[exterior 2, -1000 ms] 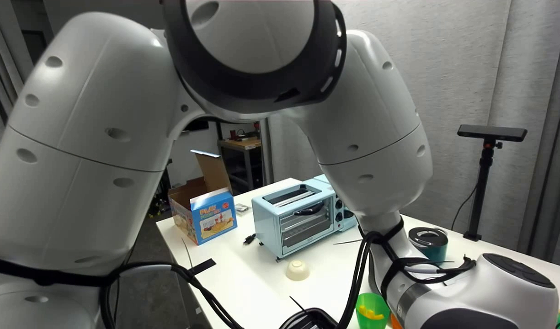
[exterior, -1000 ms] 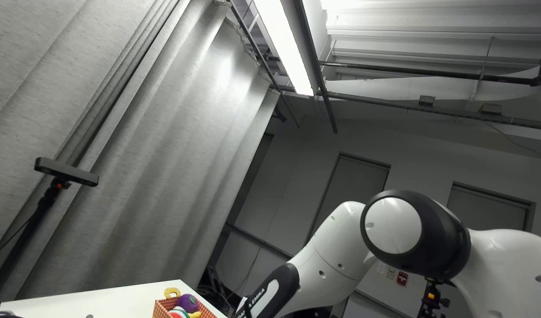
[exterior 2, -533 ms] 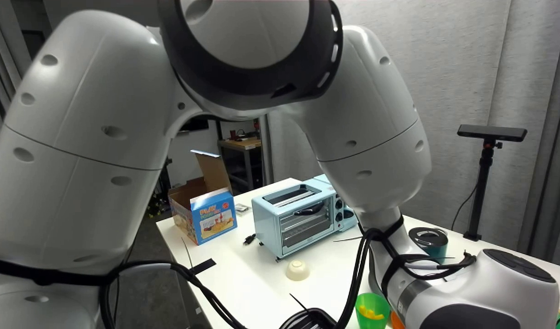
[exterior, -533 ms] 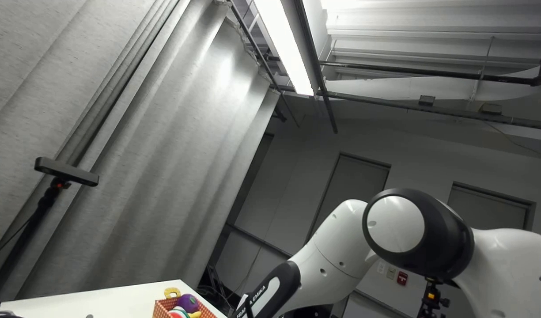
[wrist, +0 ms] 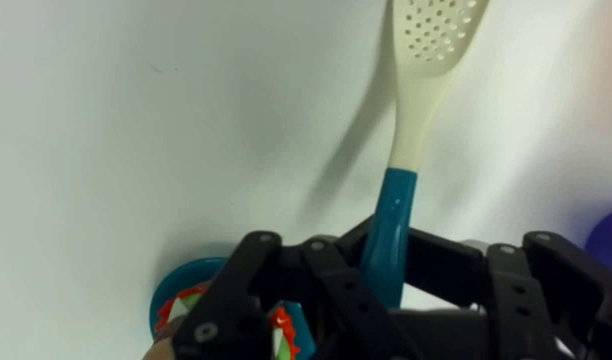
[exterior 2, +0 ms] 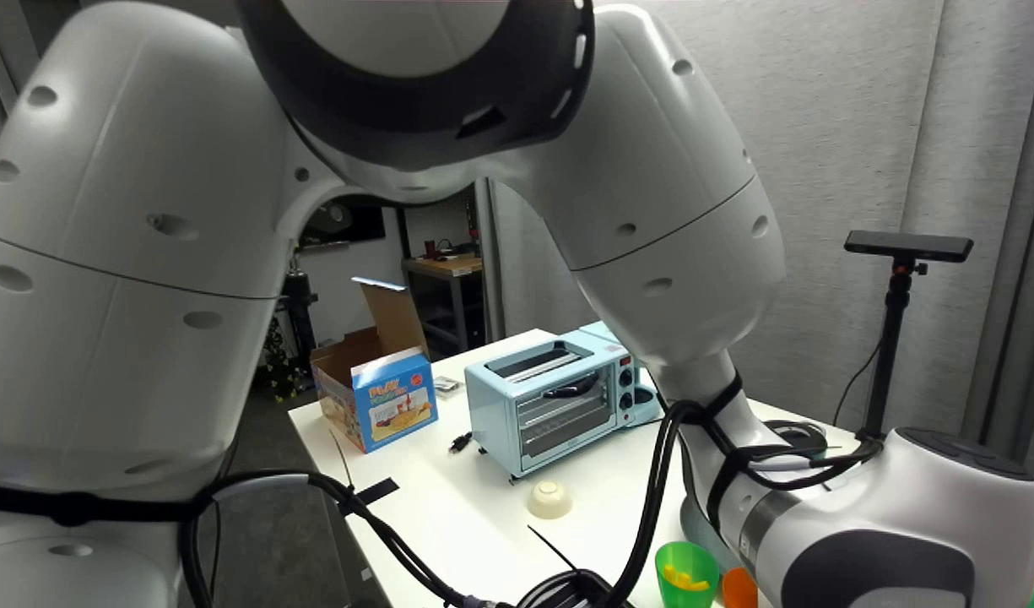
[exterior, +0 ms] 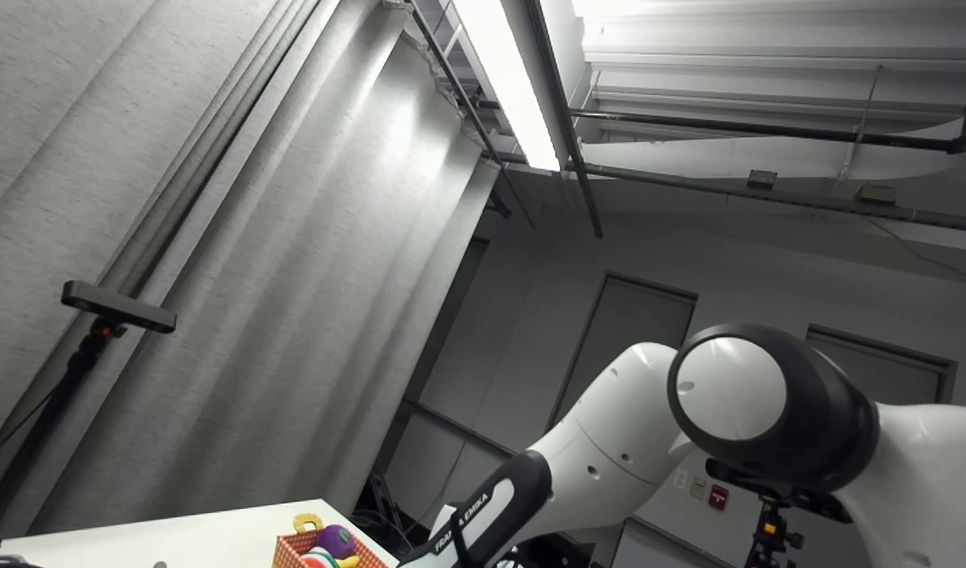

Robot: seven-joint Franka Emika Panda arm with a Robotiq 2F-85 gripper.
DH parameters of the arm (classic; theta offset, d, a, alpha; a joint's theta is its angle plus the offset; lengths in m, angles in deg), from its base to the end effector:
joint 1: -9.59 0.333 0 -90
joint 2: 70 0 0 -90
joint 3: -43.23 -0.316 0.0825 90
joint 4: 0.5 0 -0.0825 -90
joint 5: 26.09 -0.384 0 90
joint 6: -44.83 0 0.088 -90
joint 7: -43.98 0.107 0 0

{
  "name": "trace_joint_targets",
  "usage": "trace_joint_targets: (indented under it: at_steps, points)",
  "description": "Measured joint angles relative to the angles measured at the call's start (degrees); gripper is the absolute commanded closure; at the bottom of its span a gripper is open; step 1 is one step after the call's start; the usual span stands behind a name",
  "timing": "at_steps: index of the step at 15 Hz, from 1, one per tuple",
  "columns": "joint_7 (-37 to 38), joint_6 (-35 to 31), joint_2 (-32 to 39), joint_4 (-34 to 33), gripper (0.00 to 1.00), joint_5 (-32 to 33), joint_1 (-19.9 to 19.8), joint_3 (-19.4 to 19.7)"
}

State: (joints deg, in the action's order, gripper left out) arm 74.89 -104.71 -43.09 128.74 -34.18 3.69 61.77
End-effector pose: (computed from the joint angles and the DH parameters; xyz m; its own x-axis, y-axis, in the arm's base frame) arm 0.4749 -0.2283 0.1565 0.4834 -0.8750 -0.0251 -0.8684 -0.4830 0.1123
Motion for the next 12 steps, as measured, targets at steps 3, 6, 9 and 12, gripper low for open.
trace_joint_targets:
  at_steps: [3,6,9,12]
  points:
    - [1.3,1.0,-2.6,0.8,1.00,2.2,1.5,1.0]
    - [3.3,2.5,-5.7,1.9,1.00,4.7,2.7,1.3]
    - [4.9,4.0,-8.5,2.9,1.00,6.6,3.6,1.2]
    - [6.3,5.6,-10.7,3.7,1.00,8.1,4.0,0.7]
